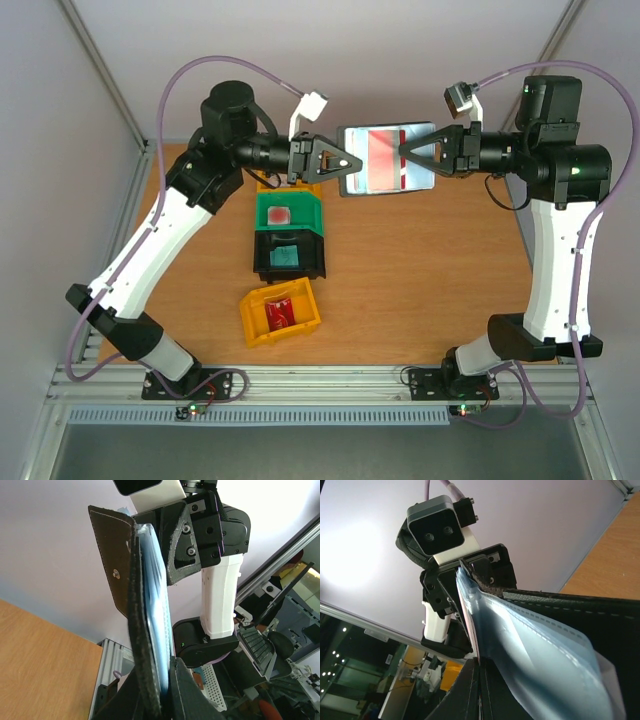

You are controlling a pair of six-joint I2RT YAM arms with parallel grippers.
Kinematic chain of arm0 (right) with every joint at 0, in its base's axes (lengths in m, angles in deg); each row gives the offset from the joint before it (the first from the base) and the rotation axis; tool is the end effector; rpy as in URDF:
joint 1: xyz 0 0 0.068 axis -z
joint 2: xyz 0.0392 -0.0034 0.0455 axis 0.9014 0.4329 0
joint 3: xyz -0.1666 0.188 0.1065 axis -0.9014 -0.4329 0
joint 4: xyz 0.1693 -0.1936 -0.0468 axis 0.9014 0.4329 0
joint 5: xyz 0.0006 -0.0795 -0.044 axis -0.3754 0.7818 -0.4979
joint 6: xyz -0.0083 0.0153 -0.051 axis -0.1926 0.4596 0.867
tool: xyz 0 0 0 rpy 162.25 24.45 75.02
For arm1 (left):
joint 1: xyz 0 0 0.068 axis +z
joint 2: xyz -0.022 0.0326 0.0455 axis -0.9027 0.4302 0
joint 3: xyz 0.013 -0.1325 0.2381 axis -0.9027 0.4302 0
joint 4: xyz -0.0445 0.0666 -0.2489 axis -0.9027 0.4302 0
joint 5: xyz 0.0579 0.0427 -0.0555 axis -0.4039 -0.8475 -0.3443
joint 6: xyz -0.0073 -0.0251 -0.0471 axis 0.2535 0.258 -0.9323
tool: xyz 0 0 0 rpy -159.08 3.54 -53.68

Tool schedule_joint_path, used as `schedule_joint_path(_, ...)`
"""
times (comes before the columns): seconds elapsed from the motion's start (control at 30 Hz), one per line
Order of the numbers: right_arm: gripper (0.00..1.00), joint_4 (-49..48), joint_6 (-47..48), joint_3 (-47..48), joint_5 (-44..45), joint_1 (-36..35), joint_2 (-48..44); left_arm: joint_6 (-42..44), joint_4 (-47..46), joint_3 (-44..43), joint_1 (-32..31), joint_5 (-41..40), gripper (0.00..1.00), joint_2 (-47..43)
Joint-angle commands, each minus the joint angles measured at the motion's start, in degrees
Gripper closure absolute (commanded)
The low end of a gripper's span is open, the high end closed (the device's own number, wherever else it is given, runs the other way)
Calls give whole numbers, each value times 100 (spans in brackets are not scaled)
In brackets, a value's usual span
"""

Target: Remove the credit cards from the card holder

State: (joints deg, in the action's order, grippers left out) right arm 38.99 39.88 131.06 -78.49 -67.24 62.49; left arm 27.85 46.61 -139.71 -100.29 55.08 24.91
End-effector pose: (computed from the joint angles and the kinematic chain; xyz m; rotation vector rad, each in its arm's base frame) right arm 0.2055 0.0451 0.5489 -0.8796 1.6798 1.3688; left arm 0.2383 -0.2103 0.5165 0.9799 1.6420 -1.7336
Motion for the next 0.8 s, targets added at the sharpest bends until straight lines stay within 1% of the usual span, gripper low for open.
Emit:
schedule_joint_path(0.0,99,-79,-145,2,-95,128,-205,164,-147,-48,141,154,100,-112)
schedule_joint_path(0.07,98,-61,-149,-56,-76,129,-221,178,-179,-35,140,197,100,-111)
schedule_joint_path(0.13,94,-82,-159,-141,-69,131,-232,182,-215,-41,140,221,100,-104)
schedule_joint_path(0.23,90,-318,-329,-318,-83,81,-242,181,-329,-81,117,232,100,-62)
schedule_joint_path(0.37,89,-750,-713,-501,-29,-53,-304,140,-457,-128,88,205,100,9)
schedule_joint_path(0.5,89,-858,-746,-740,67,-75,-418,109,-491,-136,79,218,100,25)
schedule_joint_path(0.77,80,-1396,-1091,-1095,139,-279,-516,53,-490,-77,81,253,100,-19)
